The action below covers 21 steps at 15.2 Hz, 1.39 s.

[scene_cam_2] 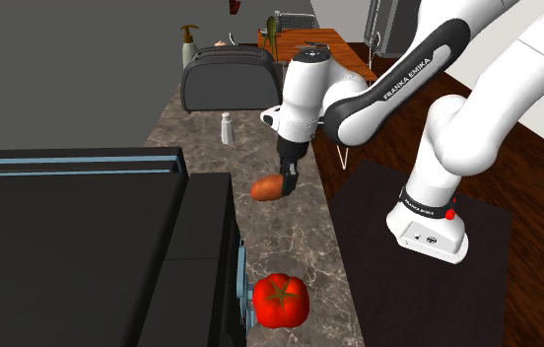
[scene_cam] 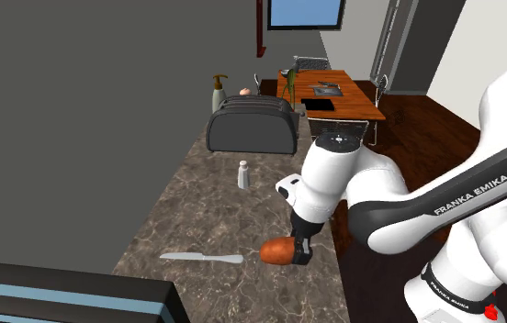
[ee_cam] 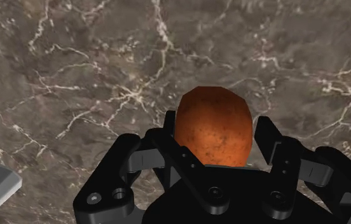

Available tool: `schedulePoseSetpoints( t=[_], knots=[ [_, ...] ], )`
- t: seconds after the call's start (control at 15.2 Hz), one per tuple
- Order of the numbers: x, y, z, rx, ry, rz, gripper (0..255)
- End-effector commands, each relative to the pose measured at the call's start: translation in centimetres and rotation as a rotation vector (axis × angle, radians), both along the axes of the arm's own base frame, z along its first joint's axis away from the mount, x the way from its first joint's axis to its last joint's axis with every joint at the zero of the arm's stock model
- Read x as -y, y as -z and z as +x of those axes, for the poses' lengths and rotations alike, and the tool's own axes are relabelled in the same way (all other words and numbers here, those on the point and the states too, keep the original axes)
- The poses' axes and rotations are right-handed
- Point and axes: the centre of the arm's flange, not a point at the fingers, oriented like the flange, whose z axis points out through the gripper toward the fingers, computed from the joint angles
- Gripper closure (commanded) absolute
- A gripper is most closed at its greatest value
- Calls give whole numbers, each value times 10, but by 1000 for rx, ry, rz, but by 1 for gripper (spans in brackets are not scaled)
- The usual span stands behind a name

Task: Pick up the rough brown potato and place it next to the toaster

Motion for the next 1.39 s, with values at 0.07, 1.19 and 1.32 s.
schedulePoseSetpoints(
  t=[0.07,1.19,1.32],
  knots=[
    [0,-15,0,0,0,0,255],
    [0,-105,0,0,0,0,255],
    [0,-115,0,0,0,0,255]
  ],
)
